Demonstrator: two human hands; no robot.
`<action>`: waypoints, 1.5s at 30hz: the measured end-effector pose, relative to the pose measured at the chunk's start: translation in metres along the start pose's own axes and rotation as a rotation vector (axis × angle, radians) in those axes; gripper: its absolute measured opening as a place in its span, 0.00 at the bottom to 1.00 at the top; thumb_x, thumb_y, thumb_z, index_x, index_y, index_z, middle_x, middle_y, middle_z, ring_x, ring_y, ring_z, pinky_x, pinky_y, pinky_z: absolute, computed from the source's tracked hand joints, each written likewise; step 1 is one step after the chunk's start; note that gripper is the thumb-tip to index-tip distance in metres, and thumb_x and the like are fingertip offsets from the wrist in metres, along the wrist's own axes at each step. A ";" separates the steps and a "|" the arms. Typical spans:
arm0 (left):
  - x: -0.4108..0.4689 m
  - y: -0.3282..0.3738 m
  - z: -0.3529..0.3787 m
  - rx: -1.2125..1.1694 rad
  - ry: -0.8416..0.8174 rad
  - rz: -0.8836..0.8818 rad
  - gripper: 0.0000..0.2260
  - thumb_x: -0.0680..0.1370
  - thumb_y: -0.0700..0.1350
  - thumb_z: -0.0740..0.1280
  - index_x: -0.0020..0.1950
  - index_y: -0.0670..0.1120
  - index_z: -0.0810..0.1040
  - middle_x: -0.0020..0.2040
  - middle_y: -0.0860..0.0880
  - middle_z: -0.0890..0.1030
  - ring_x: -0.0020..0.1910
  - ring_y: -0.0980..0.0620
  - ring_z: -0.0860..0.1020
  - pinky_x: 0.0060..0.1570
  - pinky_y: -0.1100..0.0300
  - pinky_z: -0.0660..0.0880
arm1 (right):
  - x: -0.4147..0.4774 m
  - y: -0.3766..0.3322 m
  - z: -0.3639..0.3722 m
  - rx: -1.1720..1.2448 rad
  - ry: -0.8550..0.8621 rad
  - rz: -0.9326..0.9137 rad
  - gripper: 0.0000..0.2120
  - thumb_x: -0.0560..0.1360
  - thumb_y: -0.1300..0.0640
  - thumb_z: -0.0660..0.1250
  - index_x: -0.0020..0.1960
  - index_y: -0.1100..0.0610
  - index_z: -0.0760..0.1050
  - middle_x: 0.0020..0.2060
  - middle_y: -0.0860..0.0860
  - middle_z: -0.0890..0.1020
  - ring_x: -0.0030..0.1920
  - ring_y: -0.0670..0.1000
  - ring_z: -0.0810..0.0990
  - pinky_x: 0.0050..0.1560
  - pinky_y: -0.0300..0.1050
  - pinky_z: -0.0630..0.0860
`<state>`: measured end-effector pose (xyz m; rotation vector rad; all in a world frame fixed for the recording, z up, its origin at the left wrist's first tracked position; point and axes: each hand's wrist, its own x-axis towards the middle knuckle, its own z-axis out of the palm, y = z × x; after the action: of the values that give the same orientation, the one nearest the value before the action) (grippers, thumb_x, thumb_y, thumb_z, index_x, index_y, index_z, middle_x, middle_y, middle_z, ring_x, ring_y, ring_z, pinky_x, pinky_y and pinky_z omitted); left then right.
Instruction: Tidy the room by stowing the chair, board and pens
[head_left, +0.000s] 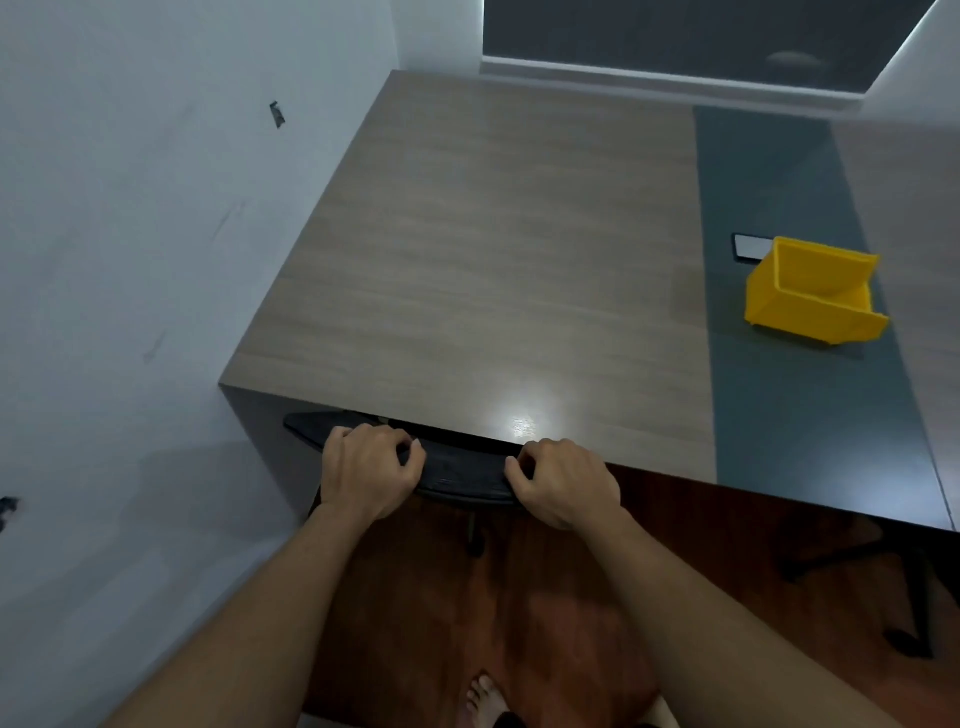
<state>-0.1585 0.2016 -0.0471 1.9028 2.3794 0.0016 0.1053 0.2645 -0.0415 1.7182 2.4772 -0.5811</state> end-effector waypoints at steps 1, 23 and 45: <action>0.000 -0.001 0.000 -0.001 -0.001 0.000 0.20 0.80 0.60 0.57 0.45 0.54 0.86 0.41 0.56 0.85 0.42 0.53 0.81 0.52 0.51 0.70 | 0.000 0.000 0.000 -0.002 0.003 0.000 0.26 0.78 0.32 0.52 0.47 0.49 0.81 0.43 0.51 0.84 0.44 0.57 0.82 0.46 0.52 0.78; -0.016 0.090 -0.060 -0.252 -0.121 0.017 0.26 0.81 0.59 0.58 0.76 0.48 0.74 0.75 0.46 0.76 0.71 0.42 0.75 0.68 0.47 0.74 | -0.057 0.090 -0.058 0.169 -0.017 0.048 0.35 0.83 0.31 0.52 0.78 0.54 0.69 0.74 0.54 0.75 0.75 0.56 0.71 0.72 0.60 0.71; -0.016 0.434 0.004 -0.440 -0.208 0.178 0.24 0.85 0.57 0.61 0.78 0.47 0.72 0.79 0.49 0.70 0.78 0.48 0.67 0.76 0.49 0.68 | -0.141 0.487 -0.096 0.257 -0.002 0.305 0.35 0.83 0.30 0.54 0.78 0.54 0.68 0.76 0.54 0.71 0.77 0.57 0.67 0.75 0.63 0.68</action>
<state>0.2675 0.2818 -0.0234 1.7902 1.8793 0.2983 0.6184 0.3202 -0.0434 2.1288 2.1503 -0.8953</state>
